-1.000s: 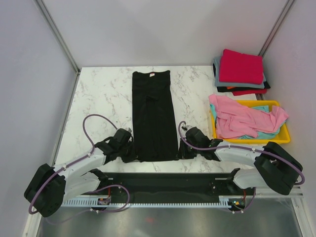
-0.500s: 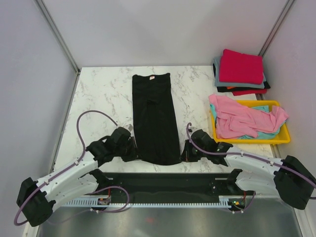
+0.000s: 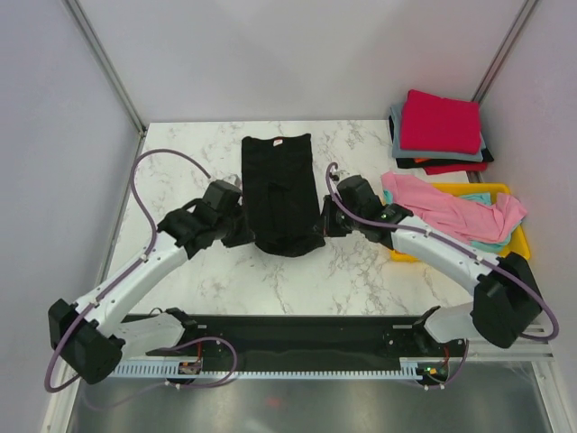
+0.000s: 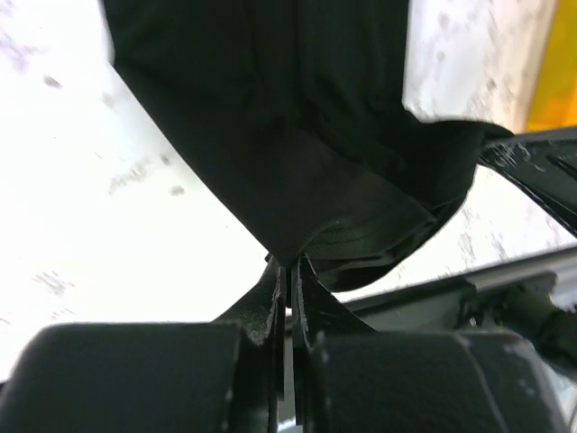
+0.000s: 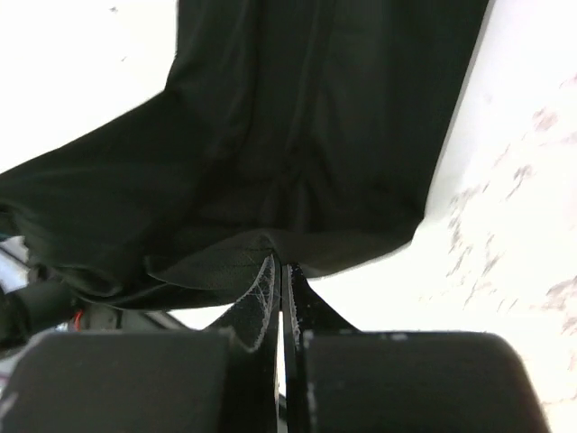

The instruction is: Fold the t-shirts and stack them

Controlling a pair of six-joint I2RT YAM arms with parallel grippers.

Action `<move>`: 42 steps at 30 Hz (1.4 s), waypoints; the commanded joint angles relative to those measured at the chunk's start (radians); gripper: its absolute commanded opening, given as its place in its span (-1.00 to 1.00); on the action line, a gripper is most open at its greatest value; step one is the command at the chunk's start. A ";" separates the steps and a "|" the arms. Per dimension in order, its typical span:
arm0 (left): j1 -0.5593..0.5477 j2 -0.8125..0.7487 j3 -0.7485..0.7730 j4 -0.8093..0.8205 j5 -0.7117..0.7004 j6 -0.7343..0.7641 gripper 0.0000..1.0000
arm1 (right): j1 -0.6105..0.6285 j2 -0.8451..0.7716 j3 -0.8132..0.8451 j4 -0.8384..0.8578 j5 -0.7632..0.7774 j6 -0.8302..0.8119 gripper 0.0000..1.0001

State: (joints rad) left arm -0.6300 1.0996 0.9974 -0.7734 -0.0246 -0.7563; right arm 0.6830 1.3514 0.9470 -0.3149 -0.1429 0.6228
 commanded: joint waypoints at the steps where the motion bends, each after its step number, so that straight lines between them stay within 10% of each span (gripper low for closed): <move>1: 0.091 0.058 0.081 0.008 0.012 0.133 -0.96 | -0.046 0.115 0.122 -0.042 -0.018 -0.109 -1.00; 31: 0.354 0.766 0.587 0.063 0.207 0.347 -0.92 | -0.249 0.684 0.654 -0.075 -0.149 -0.238 -0.99; 36: 0.404 0.911 0.723 0.013 0.192 0.359 -0.16 | -0.302 0.830 0.832 -0.104 -0.187 -0.212 0.44; 42: 0.461 1.221 1.352 -0.347 0.183 0.414 0.16 | -0.387 0.963 1.145 -0.231 -0.250 -0.163 0.50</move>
State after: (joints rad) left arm -0.1932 2.2662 2.0754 -0.9241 0.1631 -0.4095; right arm 0.3344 2.3371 1.9659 -0.4877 -0.3428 0.4328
